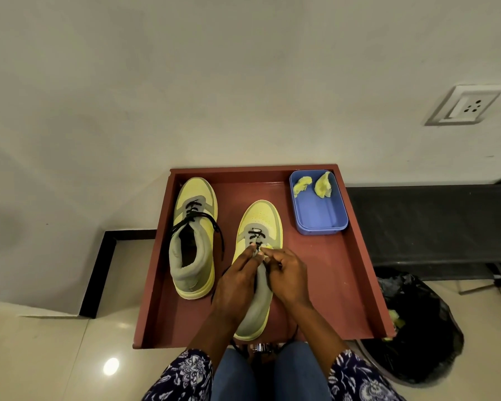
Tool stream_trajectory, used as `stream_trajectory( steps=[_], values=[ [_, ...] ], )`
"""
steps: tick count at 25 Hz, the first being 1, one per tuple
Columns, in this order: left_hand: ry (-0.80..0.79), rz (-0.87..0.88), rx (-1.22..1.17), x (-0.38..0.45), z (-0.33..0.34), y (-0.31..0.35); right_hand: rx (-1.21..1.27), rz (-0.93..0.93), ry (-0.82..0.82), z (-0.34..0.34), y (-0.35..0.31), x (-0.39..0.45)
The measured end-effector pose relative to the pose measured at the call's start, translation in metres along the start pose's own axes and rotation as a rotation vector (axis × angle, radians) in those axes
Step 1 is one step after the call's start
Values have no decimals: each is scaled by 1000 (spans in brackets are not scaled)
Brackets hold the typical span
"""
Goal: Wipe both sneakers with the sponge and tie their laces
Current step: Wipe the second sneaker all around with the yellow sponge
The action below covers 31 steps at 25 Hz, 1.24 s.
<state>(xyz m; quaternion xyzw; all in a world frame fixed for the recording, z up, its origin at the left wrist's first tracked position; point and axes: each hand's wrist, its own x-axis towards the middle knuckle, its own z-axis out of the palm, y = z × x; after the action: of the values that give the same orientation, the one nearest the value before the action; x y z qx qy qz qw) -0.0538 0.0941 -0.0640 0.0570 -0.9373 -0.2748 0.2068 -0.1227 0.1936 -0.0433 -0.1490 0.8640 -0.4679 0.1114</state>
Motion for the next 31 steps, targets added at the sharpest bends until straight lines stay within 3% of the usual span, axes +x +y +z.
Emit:
stream_trajectory(
  steps=[10,14,22,31],
  values=[
    [-7,-34,34,2,-4,4,91,94,28,-4,13,-28],
    [-26,-53,1,2,-5,3,87,226,86,3,27,-38],
    [-48,-42,3,4,-9,5,40,420,130,8,18,13],
    [-83,-60,15,6,-12,9,-106,369,7,-2,3,73]
  ],
)
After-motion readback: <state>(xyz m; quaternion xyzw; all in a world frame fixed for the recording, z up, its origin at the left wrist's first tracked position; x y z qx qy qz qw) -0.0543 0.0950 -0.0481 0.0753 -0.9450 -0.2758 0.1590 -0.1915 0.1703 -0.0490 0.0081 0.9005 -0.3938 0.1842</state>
